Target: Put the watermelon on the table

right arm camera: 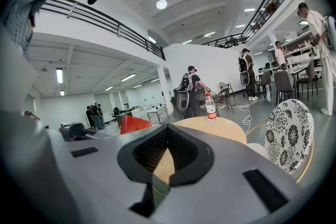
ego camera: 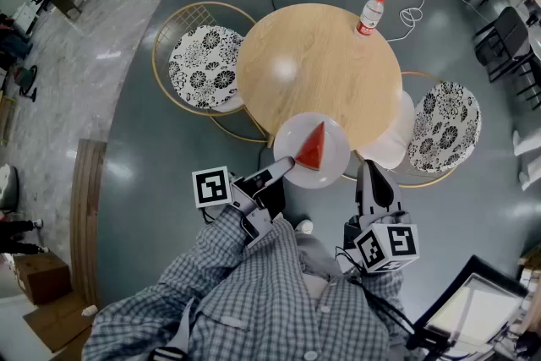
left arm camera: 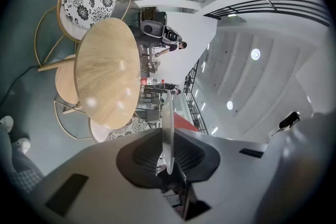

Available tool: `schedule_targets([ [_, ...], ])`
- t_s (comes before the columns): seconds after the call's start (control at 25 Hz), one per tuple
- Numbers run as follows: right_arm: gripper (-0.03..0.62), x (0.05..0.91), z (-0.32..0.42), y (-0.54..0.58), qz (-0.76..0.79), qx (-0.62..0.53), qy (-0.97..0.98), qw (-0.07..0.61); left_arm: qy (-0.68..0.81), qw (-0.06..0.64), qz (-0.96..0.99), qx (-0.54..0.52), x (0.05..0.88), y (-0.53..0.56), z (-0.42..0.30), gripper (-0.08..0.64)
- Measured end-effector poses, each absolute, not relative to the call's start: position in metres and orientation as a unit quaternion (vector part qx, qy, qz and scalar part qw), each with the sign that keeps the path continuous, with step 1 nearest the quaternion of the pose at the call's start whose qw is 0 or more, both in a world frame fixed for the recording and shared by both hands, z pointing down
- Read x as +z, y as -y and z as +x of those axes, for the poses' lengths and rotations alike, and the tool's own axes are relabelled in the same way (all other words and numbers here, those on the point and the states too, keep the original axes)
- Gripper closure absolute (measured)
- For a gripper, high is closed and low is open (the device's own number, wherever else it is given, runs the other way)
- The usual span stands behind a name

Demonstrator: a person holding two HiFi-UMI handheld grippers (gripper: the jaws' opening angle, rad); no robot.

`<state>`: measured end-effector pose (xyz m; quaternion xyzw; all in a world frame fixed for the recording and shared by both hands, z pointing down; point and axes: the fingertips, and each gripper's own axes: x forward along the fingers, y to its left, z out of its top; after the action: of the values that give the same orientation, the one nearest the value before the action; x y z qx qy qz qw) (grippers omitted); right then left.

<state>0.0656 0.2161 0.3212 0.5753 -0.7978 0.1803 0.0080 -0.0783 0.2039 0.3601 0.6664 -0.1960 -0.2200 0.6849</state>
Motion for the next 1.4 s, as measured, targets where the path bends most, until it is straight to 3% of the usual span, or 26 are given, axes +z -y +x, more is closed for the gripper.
schedule_targets([
  [0.44, 0.584, 0.325, 0.068, -0.215, 0.574, 0.19, 0.797, 0.011, 0.199, 0.686, 0.666, -0.217, 0.364, -0.203, -0.076, 0.511],
  [0.92, 0.581, 0.349, 0.039, -0.219, 0.527, 0.345, 0.776, -0.027, 0.203, 0.684, 0.666, -0.219, 0.365, -0.202, -0.086, 0.511],
  [1.08, 0.514, 0.359, 0.033, -0.219, 0.501, 0.407, 0.761, -0.067, 0.201, 0.686, 0.662, -0.225, 0.369, -0.203, -0.088, 0.511],
  [1.4, 0.511, 0.365, 0.019, -0.223, 0.522, 0.377, 0.765, -0.025, 0.19, 0.694, 0.66, -0.216, 0.373, -0.206, -0.093, 0.511],
])
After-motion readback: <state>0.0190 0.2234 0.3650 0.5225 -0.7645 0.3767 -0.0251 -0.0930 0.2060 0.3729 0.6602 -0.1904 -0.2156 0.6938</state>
